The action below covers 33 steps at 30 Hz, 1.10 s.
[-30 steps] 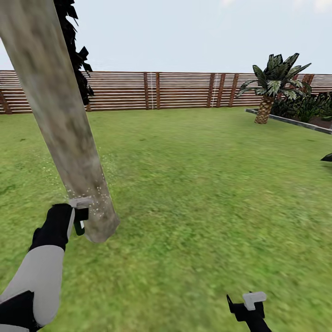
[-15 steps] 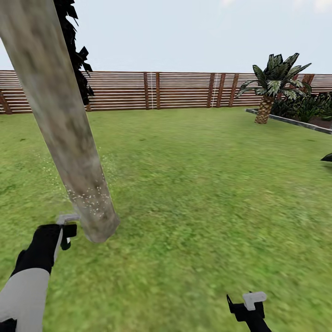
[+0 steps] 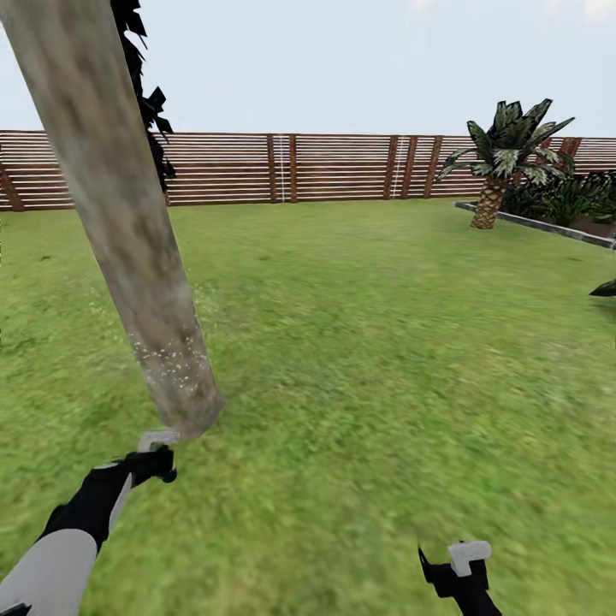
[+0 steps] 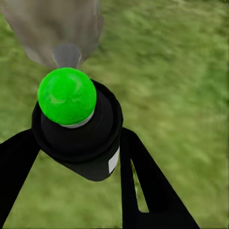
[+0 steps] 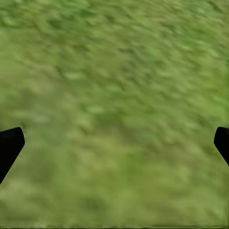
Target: In the garden, pick up the pesticide atomizer on the floor and spray pesticide onto both trees until each tree trunk is fully covered.
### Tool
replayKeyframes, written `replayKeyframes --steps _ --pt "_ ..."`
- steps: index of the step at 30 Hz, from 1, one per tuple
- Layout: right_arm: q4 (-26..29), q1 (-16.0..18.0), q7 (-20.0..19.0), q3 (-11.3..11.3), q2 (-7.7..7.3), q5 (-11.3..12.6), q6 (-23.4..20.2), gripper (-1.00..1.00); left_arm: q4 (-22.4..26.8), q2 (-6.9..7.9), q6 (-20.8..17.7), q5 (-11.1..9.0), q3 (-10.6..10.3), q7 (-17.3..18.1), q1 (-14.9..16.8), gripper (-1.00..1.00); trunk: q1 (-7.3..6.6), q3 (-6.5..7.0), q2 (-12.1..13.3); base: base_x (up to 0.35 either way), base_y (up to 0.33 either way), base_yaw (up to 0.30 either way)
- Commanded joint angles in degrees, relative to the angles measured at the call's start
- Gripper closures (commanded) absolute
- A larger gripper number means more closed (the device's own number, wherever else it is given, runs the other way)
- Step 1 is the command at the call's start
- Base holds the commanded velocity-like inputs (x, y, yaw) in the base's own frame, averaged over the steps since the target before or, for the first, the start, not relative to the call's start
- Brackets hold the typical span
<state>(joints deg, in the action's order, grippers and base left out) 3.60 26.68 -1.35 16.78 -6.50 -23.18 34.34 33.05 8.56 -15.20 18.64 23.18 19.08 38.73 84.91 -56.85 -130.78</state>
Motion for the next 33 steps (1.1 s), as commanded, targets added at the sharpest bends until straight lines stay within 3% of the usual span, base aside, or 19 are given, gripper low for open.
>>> replayKeyframes --steps 1,4,6,10,12,13,15,18,21,24,25,27,28,30,33 --pt "0.1 0.0 -0.3 0.3 -0.01 -1.7 0.1 -1.0 0.1 0.81 0.6 1.4 0.2 5.0 -0.7 1.0 -0.05 -0.05 0.0 -0.343 0.0 0.0" --pt "2.1 0.0 -1.7 -2.5 0.23 -10.1 -0.2 -1.0 -0.3 4.39 3.9 4.9 -0.1 13.8 -3.2 1.0 -0.05 -0.05 0.0 -0.343 0.0 0.0" --pt "5.9 0.1 -7.9 -3.1 0.49 -14.2 -2.1 -1.0 -0.6 5.08 8.1 7.1 -0.7 17.6 -4.2 1.0 -0.05 -0.05 0.0 -0.343 0.0 0.0" --pt "19.8 0.8 -28.3 -3.3 1.31 -15.6 -14.0 -1.0 -0.3 5.39 11.3 18.5 -5.0 26.5 -4.2 1.0 -0.05 -0.05 0.0 -0.343 0.0 0.0" --pt "24.6 0.9 -34.4 -3.4 3.18 -15.8 -16.3 -1.0 -0.4 5.04 11.5 22.5 -6.1 28.6 -4.1 1.0 -0.05 -0.05 0.0 -0.296 0.0 0.0" --pt "25.8 1.0 -35.7 -3.4 3.92 -15.8 -16.7 -1.0 -0.4 4.89 11.5 24.1 -7.2 29.5 -4.1 1.0 -0.05 -0.05 0.0 -0.194 0.0 0.0" --pt "27.3 1.7 -37.4 -3.4 5.0 -15.9 -17.1 -1.0 -0.4 4.62 11.6 26.6 -11.4 30.8 -4.1 1.0 -0.05 -0.05 0.0 -0.094 0.0 0.0" --pt "27.7 3.2 -41.6 -3.4 5.53 -16.0 -17.3 -1.0 -0.9 4.01 11.7 27.7 -14.2 31.4 -4.1 1.0 -0.05 -0.05 0.0 -0.023 0.0 0.0" --pt "27.9 4.1 -44.4 -3.4 5.61 -16.0 -17.4 -1.0 -1.1 3.26 12.5 27.9 -14.6 31.5 -4.1 1.0 -0.05 -0.05 0.0 -0.002 0.0 0.0" --pt "27.8 4.2 -44.8 -3.6 5.62 -16.3 -17.4 -1.0 -1.3 2.49 17.7 28.0 -14.7 31.6 -4.2 1.0 -0.05 -0.05 0.0 0.0 0.0 0.0" --pt "27.8 4.2 -44.8 -4.4 5.62 -16.8 -17.4 -1.0 -1.4 2.21 18.4 28.0 -14.7 31.6 -4.2 1.0 -0.05 -0.05 0.0 0.0 0.0 0.0" --pt "28.0 4.3 -44.9 -9.3 5.67 -17.4 -17.4 -1.0 -1.4 1.54 19.0 28.1 -15.0 32.2 -4.2 1.0 -0.05 -0.05 0.0 0.0 0.0 0.0" --pt "28.0 4.3 -44.9 -10.9 5.71 -17.4 -17.4 1.0 -1.4 1.42 19.1 28.1 -15.6 32.7 -4.2 1.0 -0.05 -0.05 0.0 0.0 0.0 0.0" --pt "28.0 4.3 -45.6 -12.4 6.01 -17.5 -17.4 1.0 -1.4 1.15 19.2 28.1 -17.1 33.1 -4.2 1.0 -0.05 -0.05 0.0 0.0 0.0 0.0" --pt "28.3 4.3 -50.2 -12.9 7.11 -17.7 -17.4 1.0 -1.4 -0.21 19.3 28.1 -18.2 33.3 -4.2 1.0 -0.05 -0.05 0.0 0.0 0.0 0.0"
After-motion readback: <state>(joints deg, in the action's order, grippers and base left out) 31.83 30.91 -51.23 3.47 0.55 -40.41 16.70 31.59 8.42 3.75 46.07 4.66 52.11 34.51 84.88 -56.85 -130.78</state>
